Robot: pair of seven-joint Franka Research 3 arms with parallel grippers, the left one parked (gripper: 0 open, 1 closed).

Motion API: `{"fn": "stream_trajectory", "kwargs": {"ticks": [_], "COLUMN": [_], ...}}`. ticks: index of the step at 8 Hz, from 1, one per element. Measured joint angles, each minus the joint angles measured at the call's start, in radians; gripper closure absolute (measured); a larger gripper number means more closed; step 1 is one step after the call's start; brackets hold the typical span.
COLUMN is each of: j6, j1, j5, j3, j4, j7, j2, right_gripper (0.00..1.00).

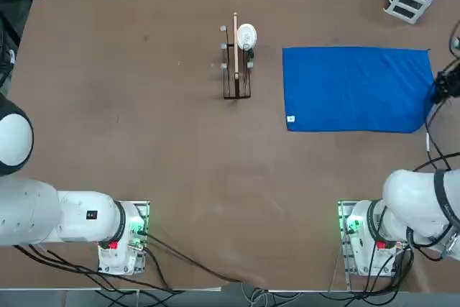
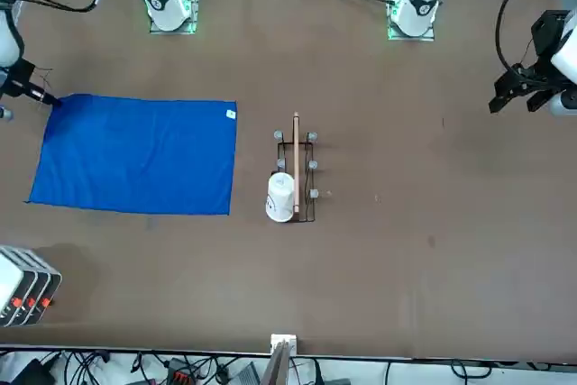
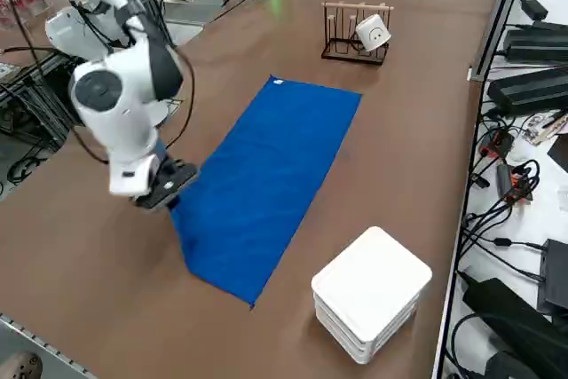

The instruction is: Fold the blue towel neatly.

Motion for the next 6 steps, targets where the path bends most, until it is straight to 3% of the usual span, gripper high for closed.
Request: {"fn": "stream_trajectory", "kwargs": {"ticks": [3,6], "j6": [-0.128,-0.171], "j1": [0.202,0.398], "j5": [0.001,0.004], "j3": [0.005,0.009], "j4": [-0.001,-0.006], "j7": [0.001,0.001], "j2": [-0.056,-0.065], "right_gripper": [0.98,0.98]}}
